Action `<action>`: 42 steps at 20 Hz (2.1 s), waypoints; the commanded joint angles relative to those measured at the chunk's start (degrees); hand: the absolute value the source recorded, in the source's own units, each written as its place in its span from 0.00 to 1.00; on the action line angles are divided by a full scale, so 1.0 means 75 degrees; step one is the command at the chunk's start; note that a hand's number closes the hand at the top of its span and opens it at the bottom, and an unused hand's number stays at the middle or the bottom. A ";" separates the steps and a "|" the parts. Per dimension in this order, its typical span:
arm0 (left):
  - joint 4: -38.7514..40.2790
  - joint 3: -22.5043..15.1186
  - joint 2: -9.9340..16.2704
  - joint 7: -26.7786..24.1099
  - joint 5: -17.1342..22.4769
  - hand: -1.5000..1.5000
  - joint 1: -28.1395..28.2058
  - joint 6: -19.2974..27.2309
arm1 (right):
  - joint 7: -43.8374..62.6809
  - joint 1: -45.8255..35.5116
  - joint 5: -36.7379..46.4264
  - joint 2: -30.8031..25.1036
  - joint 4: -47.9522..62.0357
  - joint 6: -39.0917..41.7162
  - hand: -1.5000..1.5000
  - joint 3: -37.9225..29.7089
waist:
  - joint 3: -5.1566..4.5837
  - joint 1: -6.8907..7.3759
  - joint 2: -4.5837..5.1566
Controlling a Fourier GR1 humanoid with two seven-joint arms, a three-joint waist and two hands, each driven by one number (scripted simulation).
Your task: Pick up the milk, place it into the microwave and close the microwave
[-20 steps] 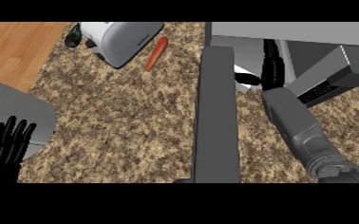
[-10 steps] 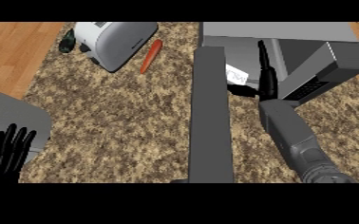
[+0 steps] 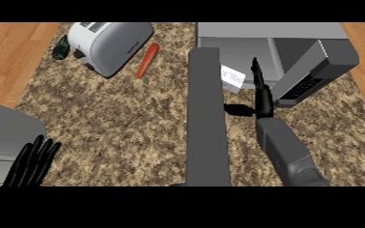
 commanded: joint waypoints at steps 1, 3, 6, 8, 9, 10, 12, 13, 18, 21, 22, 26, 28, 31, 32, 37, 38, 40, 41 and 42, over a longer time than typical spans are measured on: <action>-0.0055 -0.0450 -0.0135 0.0081 -0.0088 0.00 0.0054 -0.0248 | -0.0637 0.0721 -0.0049 0.0474 -0.0331 0.0994 0.00 0.0157 | -0.0007 -0.0155 -0.0054; -0.0089 -0.0469 -0.0034 0.0439 -0.0046 0.00 -0.0320 -0.0153 | -0.0726 0.1144 -0.0096 0.0310 -0.0569 0.1558 0.00 0.0225 | -0.0009 -0.0214 -0.0060; -0.0052 -0.0592 -0.0032 0.0205 -0.0145 0.00 -0.0288 -0.0354 | -0.0771 0.1703 -0.0187 0.0448 -0.1162 0.1744 0.00 0.0335 | -0.0013 -0.0195 -0.0062; 0.0089 -0.1110 -0.0288 0.0058 -0.0744 0.00 -0.0225 -0.0330 | -0.0579 0.2031 -0.0297 0.0539 -0.1503 0.1672 0.00 0.0757 | -0.0015 -0.0184 -0.0074; 0.0124 -0.1122 -0.0181 -0.0066 -0.0695 0.00 -0.0159 -0.0523 | -0.1217 0.2600 -0.0189 0.0353 -0.1662 0.2178 0.00 0.0594 | -0.0016 -0.0257 -0.0078; -0.0047 -0.1534 -0.0405 -0.0366 -0.1311 0.00 0.0133 -0.0429 | -0.0257 0.2358 -0.0188 0.0380 -0.2283 0.1792 0.00 0.0715 | -0.0025 -0.0279 -0.0114; -0.0564 -0.1636 -0.0360 0.0558 -0.1018 0.00 -0.0060 -0.0302 | -0.0658 0.3311 -0.0064 0.0504 -0.2852 0.1691 0.00 0.0967 | -0.0022 -0.0338 -0.0118; 0.0015 -0.1584 -0.0282 0.0554 -0.1100 1.00 -0.0710 -0.0269 | -0.0293 0.3412 -0.0191 0.0165 -0.3144 0.2182 0.00 0.0952 | -0.0020 -0.0296 -0.0078; 0.0416 -0.2028 -0.0359 0.0337 -0.1910 1.00 -0.1047 0.0093 | -0.0030 0.4735 -0.0812 -0.0020 -0.4932 0.3097 0.00 0.0991 | -0.0022 -0.0312 -0.0074; 0.0211 -0.2421 -0.0415 0.0714 -0.2006 1.00 -0.1300 0.0326 | 0.0701 0.5676 -0.1021 0.0031 -0.6594 0.2929 1.00 0.1180 | -0.0020 -0.0265 -0.0064; 0.0329 -0.2635 -0.0416 0.0998 -0.2079 1.00 -0.1769 0.0770 | 0.0872 0.5901 -0.1152 -0.0078 -0.6901 0.3118 1.00 0.1175 | -0.0022 -0.0323 -0.0065; 0.1086 -0.2899 -0.0417 0.0955 -0.2681 1.00 -0.2704 0.1275 | 0.1388 0.6616 -0.1525 -0.0139 -0.8051 0.3124 0.00 0.1081 | -0.0016 -0.0259 -0.0037; 0.1625 -0.3302 -0.0417 0.1021 -0.2672 1.00 -0.3280 0.1868 | 0.1231 0.6926 -0.1798 -0.0559 -0.8309 0.3523 0.00 0.0786 | -0.0014 -0.0272 -0.0025; 0.2397 -0.3866 -0.0418 0.0717 -0.3097 1.00 -0.3845 0.2239 | 0.1560 0.7459 -0.1935 -0.0568 -0.9035 0.3534 0.00 0.0800 | -0.0014 -0.0274 -0.0020; 0.2626 -0.4130 -0.0418 0.1101 -0.2759 1.00 -0.4272 0.2535 | 0.1686 0.7139 -0.2050 -0.0839 -0.8770 0.3649 0.00 0.0541 | -0.0012 -0.0254 -0.0012; 0.3775 -0.5209 -0.0417 0.0371 -0.3141 1.00 -0.5064 0.3611 | 0.2064 0.7484 -0.2025 -0.1153 -0.9853 0.3582 0.00 0.0426 | -0.0016 -0.0300 -0.0010; 0.3937 -0.5598 -0.0417 0.0691 -0.2886 1.00 -0.5363 0.3785 | 0.1952 0.7429 -0.1734 -0.0978 -0.9609 0.3478 0.00 0.0640 | -0.0013 -0.0265 -0.0009; 0.4148 -0.6464 -0.0416 0.1062 -0.2632 1.00 -0.5621 0.4275 | 0.2228 0.7641 -0.1948 -0.1097 -1.0203 0.3586 0.00 0.0570 | -0.0015 -0.0338 -0.0012; 0.4734 -0.6390 -0.0416 0.1120 -0.2420 1.00 -0.6332 0.4393 | 0.2231 0.7472 -0.2104 -0.1317 -1.0058 0.3856 0.00 0.0444 | -0.0014 -0.0407 0.0010; 0.4594 -0.6806 -0.0416 0.1512 -0.2229 1.00 -0.6209 0.4634 | 0.2453 0.7497 -0.2191 -0.1299 -1.0335 0.3716 0.00 0.0347 | -0.0014 -0.0349 -0.0007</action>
